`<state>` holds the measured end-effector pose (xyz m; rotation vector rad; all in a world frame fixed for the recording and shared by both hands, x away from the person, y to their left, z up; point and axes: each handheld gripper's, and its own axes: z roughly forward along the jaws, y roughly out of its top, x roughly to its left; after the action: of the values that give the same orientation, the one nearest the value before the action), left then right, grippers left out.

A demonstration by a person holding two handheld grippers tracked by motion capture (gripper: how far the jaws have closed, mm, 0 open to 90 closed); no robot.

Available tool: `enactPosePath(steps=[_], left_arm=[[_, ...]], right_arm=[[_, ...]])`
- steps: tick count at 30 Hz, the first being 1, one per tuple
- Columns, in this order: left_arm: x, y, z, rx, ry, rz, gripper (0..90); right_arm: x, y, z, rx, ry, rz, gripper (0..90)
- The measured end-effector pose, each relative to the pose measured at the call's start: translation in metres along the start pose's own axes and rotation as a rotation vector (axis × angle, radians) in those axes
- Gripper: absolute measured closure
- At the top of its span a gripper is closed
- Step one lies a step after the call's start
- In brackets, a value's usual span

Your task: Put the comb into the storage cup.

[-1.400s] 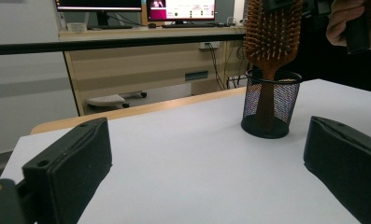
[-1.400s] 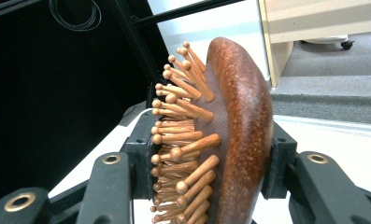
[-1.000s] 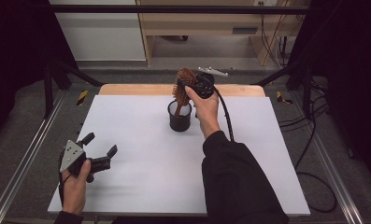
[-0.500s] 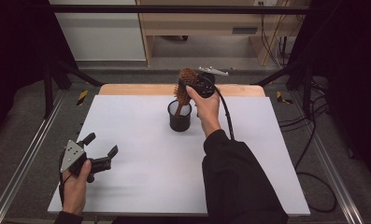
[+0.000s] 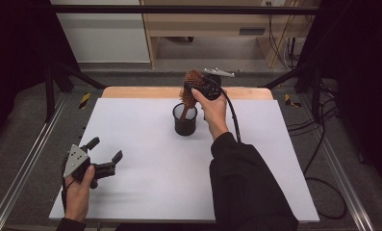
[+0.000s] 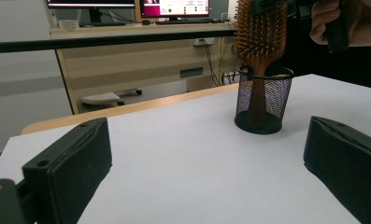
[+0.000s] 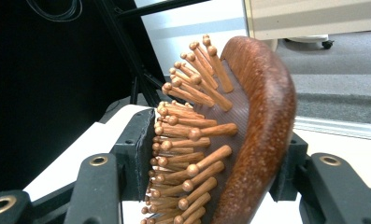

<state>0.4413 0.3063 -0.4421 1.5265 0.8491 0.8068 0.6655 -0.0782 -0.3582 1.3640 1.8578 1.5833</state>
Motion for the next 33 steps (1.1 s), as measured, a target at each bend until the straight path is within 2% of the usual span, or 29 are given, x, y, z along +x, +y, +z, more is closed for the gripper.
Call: enactPosePath(steps=[24,33], left_arm=[[-0.0003,-0.0002,0.0005,0.007,-0.005,0.001,1.2],[-0.0002,-0.0001,0.0004,0.005,-0.007,-0.001,1.2]], right_arm=[[-0.0071,-0.0002,-0.0026,0.022,0.009,0.004,40.5],[-0.0073,-0.0007,-0.0028,0.034,-0.012,-0.008,37.7]])
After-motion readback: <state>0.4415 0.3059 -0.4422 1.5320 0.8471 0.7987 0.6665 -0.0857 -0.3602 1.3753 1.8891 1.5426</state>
